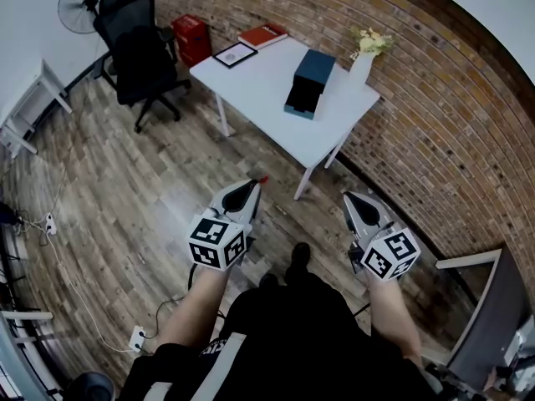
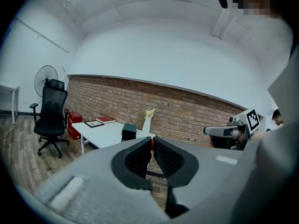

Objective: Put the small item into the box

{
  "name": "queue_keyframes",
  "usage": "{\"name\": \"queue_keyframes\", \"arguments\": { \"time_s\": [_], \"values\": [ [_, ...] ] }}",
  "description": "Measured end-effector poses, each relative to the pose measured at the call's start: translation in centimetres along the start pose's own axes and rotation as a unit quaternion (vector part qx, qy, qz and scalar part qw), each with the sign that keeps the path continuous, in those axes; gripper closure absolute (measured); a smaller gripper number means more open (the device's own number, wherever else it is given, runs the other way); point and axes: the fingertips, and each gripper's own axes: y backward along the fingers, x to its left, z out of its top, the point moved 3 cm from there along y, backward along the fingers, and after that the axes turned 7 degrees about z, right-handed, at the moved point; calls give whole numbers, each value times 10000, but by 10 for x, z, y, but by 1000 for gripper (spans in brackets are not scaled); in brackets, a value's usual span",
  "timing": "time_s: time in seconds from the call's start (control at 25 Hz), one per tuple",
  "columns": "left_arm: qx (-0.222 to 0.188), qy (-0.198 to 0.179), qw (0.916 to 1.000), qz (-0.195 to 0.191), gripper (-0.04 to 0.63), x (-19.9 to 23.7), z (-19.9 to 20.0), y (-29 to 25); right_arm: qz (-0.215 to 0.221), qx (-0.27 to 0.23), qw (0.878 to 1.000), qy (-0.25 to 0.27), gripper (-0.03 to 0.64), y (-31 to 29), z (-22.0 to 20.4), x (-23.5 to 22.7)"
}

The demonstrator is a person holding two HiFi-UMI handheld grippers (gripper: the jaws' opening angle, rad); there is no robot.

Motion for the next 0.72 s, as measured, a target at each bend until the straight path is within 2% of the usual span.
{"name": "queue_keyframes", "arguments": {
  "time_s": [0.16,0.32,0.72],
  "values": [
    [79,-18,10000,20,574,7,2,-24,-50,-17,9998,-175,615,-16,-6,-29],
    [93,-86,9999,105,574,18,10,-53,93,-102,9994,-313,615,-43,-6,-54],
    [298,-216,9992,156,574,25,39,-186,453,70,9971,-614,615,-110,-1,-165]
  ]
}}
